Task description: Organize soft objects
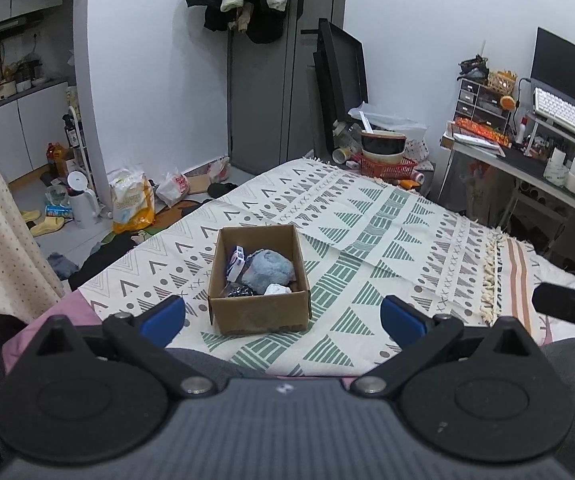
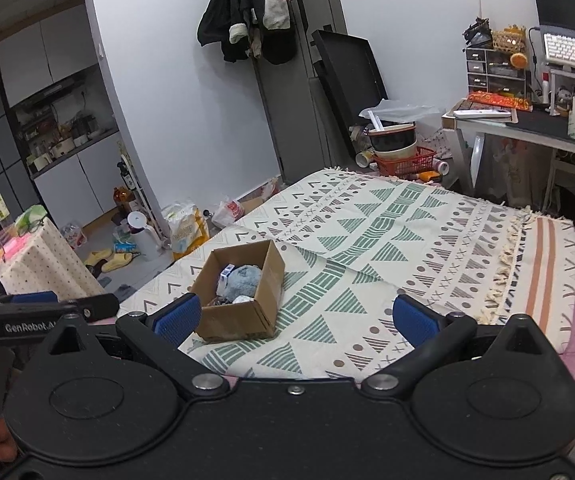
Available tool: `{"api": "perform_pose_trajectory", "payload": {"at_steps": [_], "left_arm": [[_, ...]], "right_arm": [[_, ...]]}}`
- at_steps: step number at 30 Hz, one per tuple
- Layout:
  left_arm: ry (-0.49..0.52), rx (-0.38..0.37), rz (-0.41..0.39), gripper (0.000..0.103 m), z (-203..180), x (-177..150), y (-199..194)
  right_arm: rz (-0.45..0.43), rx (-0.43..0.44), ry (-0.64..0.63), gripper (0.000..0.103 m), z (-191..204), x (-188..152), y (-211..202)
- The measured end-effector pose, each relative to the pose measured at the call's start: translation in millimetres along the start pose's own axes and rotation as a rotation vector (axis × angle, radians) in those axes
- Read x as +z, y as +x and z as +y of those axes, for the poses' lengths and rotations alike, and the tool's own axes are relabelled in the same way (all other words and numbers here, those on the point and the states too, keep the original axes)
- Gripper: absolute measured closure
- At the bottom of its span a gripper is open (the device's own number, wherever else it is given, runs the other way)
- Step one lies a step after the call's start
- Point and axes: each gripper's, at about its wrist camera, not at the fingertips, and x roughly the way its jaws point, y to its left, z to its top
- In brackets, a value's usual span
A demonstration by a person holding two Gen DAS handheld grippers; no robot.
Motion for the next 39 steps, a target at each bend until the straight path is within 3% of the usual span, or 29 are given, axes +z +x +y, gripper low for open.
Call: {"api": "perform_pose_trajectory", "payload": {"at_steps": [39], "left_arm": [[-0.008, -0.005, -0.014, 0.0, 3.7, -14.0, -12.1]], "right_arm": [[-0.015, -0.039, 0.013, 0.0, -3.8, -15.4, -11.8]]}}
